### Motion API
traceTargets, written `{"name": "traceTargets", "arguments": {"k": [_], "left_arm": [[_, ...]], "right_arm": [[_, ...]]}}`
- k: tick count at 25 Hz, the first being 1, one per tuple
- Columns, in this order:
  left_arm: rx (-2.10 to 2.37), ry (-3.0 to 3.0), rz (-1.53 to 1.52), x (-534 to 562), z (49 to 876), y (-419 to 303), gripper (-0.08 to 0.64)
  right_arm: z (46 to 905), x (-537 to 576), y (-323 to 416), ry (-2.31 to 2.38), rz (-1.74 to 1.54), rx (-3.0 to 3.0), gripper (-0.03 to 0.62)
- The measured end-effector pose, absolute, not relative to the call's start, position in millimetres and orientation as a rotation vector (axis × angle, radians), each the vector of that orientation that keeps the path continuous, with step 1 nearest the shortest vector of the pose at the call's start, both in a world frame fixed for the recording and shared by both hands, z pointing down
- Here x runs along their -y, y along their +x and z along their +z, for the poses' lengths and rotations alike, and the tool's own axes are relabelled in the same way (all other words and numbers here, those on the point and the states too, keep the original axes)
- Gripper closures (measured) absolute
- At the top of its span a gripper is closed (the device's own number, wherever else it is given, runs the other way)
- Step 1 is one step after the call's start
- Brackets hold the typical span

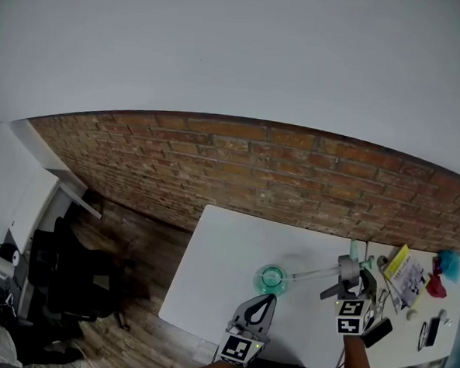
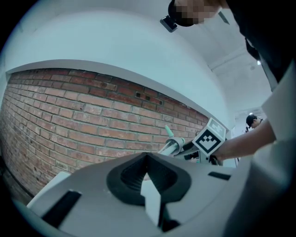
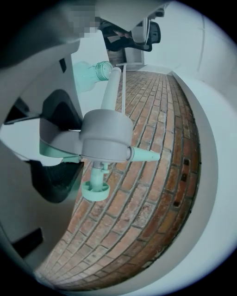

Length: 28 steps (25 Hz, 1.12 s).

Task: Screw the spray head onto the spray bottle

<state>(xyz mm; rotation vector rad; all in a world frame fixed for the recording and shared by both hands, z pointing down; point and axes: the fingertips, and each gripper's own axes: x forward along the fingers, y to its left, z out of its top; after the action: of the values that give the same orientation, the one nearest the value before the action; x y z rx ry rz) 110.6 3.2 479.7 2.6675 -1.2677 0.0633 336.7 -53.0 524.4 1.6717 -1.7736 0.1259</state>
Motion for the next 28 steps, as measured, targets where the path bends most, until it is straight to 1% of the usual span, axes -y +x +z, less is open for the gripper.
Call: {"name": "traceTargets", "arguments": {"k": [4, 13, 23, 28], "left_arm": [[1.269, 2.661, 0.043, -2, 479, 107, 0.561], [1.265, 2.687, 0.065, -4, 485, 100, 0.561], [1.276, 2.628, 0.017, -3, 484, 89, 0.561], [1.286, 2.617, 0.014, -2, 485, 82, 0.561]], "right_arm": [[503, 54, 341, 1.63, -0.002, 1.71, 0.374], [477, 59, 336, 1.586, -0.18, 1.629, 0.374], [462, 75, 306, 1.523, -0.321, 1.587, 0.374], [454, 80, 305, 1.505, -0.375, 1.556, 0.374]]}}
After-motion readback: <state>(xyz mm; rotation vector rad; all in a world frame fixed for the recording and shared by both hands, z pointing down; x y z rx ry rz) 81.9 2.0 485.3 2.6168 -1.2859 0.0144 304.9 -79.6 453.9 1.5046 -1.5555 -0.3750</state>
